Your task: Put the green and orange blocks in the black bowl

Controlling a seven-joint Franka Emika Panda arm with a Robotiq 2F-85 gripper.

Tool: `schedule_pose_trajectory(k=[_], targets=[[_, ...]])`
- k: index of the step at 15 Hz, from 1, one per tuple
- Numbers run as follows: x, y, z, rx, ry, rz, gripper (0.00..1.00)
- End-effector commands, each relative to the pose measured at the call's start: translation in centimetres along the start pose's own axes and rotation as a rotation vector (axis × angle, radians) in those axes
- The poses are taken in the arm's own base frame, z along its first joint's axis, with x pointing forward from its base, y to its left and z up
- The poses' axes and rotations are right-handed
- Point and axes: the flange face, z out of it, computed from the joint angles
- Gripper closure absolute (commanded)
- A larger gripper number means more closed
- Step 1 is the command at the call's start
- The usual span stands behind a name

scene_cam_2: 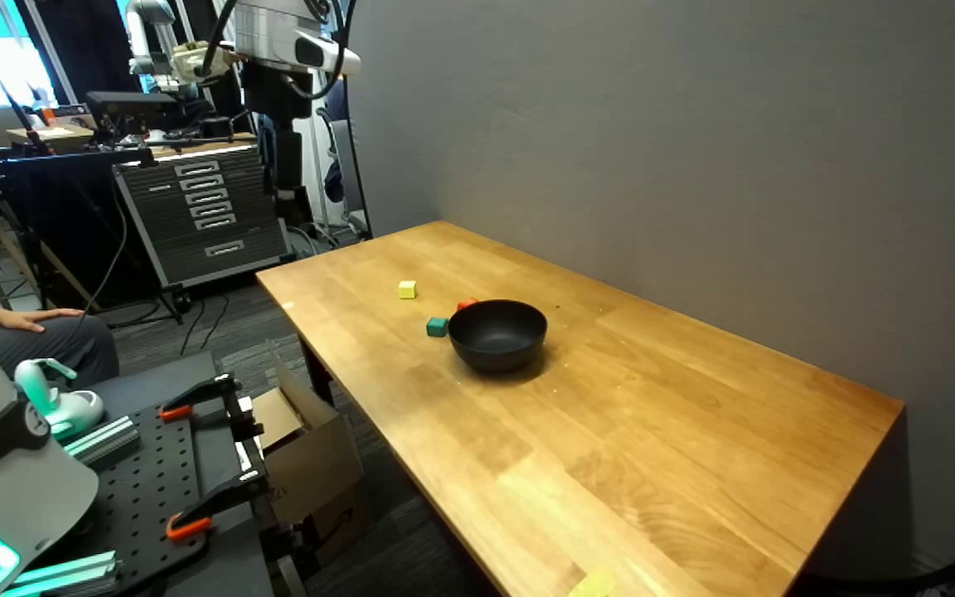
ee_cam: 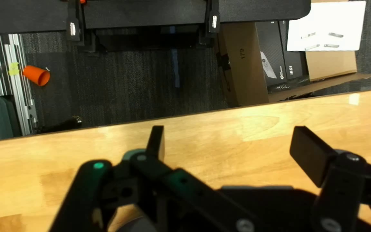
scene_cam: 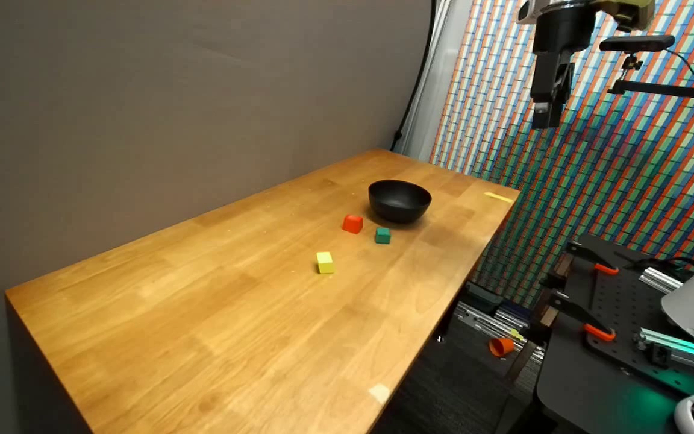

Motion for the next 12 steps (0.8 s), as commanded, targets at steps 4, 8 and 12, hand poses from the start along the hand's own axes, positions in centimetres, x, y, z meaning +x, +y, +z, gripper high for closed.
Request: schedule_pose_trajectory(k=[4,8,12], targets=[[8.4,-3.2,4.8,-0.022,0.001,-0.081,0.0],[13.9,-4.9,8.7,-0.039,-0.025,-0.13,0.0],[18.5,-5.4,12.5,-0.04,-0.078,-0.159,0.0]])
